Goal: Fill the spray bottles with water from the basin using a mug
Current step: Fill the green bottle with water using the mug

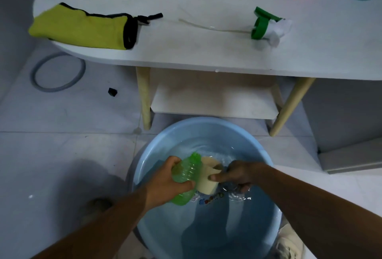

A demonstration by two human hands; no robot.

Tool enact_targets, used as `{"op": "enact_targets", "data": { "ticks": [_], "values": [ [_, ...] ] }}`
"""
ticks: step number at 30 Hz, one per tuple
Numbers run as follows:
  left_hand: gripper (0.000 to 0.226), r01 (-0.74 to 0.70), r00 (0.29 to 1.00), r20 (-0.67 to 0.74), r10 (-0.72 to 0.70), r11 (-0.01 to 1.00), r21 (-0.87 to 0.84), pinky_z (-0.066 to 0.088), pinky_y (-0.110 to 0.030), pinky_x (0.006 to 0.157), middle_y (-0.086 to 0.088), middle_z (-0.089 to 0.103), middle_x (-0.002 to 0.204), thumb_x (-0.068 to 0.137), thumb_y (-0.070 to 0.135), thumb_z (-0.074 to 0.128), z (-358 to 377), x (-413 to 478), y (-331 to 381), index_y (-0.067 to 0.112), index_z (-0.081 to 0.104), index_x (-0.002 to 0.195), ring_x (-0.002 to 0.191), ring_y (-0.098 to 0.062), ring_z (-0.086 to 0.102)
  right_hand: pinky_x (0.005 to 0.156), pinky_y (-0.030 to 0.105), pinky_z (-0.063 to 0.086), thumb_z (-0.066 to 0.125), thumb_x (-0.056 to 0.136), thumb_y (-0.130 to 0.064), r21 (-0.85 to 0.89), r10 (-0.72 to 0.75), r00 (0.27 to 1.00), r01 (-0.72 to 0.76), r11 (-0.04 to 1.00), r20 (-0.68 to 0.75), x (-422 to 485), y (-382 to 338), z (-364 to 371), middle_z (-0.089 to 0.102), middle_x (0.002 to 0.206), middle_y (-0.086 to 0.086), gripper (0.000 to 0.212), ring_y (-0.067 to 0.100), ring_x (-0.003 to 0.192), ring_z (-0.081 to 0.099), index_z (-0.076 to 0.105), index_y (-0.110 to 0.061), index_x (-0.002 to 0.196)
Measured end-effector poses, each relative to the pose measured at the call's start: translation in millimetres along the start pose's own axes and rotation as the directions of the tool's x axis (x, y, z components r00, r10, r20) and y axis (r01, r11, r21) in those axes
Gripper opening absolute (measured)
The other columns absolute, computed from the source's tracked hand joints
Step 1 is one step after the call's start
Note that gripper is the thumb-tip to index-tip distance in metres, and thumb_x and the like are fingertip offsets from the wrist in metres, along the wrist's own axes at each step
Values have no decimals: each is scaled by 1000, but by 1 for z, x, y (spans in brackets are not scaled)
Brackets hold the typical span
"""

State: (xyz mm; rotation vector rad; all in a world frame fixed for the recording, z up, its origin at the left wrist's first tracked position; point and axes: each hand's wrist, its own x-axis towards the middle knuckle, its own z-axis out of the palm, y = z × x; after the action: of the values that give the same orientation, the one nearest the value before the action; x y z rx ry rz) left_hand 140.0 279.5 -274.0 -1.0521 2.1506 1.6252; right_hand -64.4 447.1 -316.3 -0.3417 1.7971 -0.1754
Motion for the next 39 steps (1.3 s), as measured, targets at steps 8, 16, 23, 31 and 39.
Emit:
{"op": "enact_targets", "data": {
  "ticks": [8,16,23,31,39],
  "values": [
    [52,-4,999,-34,5,1000,9,54,-22,75,-1,68,108,80,19,87,-8,-5,3,17,53,120,96,-16,68,62,37,60,59,99,-28,430,-101,995,80,899,25,-24,1,-3,56,92,10,17,29,70,65,59,-11,99],
    [52,-3,999,-53,1,1000,-26,55,-19,69,-1,66,108,81,21,86,-10,-11,5,16,52,120,91,-10,66,85,35,48,47,103,-37,-281,-356,827,251,926,-435,-31,-10,-3,62,100,12,33,28,93,58,67,-11,103],
    [61,-18,999,-42,17,1000,-7,54,-23,74,8,60,115,79,33,87,-14,-13,0,27,49,127,100,-7,62,105,38,40,47,100,-40,-637,-559,678,170,752,-478,-31,6,14,42,142,9,36,32,127,41,66,-23,126],
    [74,-1,999,-41,2,1000,16,59,-43,92,8,69,117,64,50,89,-14,-9,-8,34,57,129,104,-15,68,102,37,43,51,98,-43,-674,-592,679,192,714,-434,-26,20,19,45,137,8,35,29,124,43,69,-23,121],
    [77,8,999,-33,-8,1000,-5,60,-44,89,9,72,108,48,62,83,-14,-8,-18,34,61,117,97,-12,71,105,35,41,58,96,-37,-698,-614,700,231,678,-365,-21,29,22,43,144,4,33,27,127,42,66,-25,126]
  ]
}}
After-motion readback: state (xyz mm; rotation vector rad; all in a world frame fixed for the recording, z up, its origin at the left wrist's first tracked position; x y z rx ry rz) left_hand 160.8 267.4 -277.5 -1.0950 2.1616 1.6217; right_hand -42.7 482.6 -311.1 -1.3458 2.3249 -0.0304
